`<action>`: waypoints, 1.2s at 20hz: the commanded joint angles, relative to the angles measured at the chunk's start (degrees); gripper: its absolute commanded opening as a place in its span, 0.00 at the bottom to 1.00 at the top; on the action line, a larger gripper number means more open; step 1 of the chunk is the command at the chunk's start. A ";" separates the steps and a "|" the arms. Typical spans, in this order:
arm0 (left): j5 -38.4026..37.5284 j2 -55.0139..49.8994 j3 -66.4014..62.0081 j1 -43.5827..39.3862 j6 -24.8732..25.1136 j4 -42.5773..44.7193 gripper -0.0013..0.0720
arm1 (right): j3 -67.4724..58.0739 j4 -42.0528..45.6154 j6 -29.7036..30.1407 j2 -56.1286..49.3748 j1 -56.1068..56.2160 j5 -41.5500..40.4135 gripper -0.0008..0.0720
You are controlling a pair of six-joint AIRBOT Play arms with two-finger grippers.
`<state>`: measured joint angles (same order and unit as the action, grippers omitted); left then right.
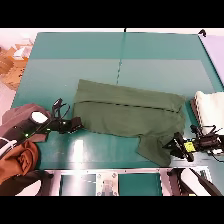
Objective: Fold the shirts.
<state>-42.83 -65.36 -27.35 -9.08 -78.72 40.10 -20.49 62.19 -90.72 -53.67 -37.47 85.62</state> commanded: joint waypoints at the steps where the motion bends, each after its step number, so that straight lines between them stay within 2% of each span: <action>1: -1.40 0.07 -0.04 0.02 1.27 0.02 0.05 | -0.72 1.36 -0.26 0.87 1.27 0.79 0.15; 2: -1.99 0.04 -0.22 0.02 1.38 0.15 0.05 | -0.79 1.66 -0.26 0.87 1.27 0.48 0.05; 4: -6.05 0.07 -2.54 0.02 3.82 0.48 0.05 | -1.33 1.66 -0.09 0.87 1.27 0.39 0.05; 6: -12.07 0.07 -7.06 0.02 3.63 3.32 0.05 | -4.63 2.16 -0.09 0.87 1.25 1.44 0.05; 9: -22.77 0.04 -16.11 0.02 -5.14 19.32 0.05 | -13.29 5.20 -1.79 0.85 1.22 2.08 0.05; 11: -27.36 0.04 -21.27 0.02 -6.86 25.66 0.05 | -18.67 3.82 -2.25 0.74 1.25 2.08 0.05; 16: -24.61 -2.34 -32.61 0.02 -6.97 27.08 0.05 | -27.47 -5.27 -0.11 -4.57 1.36 -2.21 0.05; 20: -23.41 -14.05 -44.09 0.02 -6.67 26.16 0.05 | -33.16 -12.81 4.09 -14.40 2.29 -6.38 0.05; 24: -22.49 -28.57 -56.96 0.02 -5.57 24.11 0.05 | -39.47 -14.19 4.76 -25.40 5.86 -12.72 0.05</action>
<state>-66.17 -85.06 -75.96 -9.10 -85.01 65.34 -55.57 50.52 -87.26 -71.92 -33.56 77.52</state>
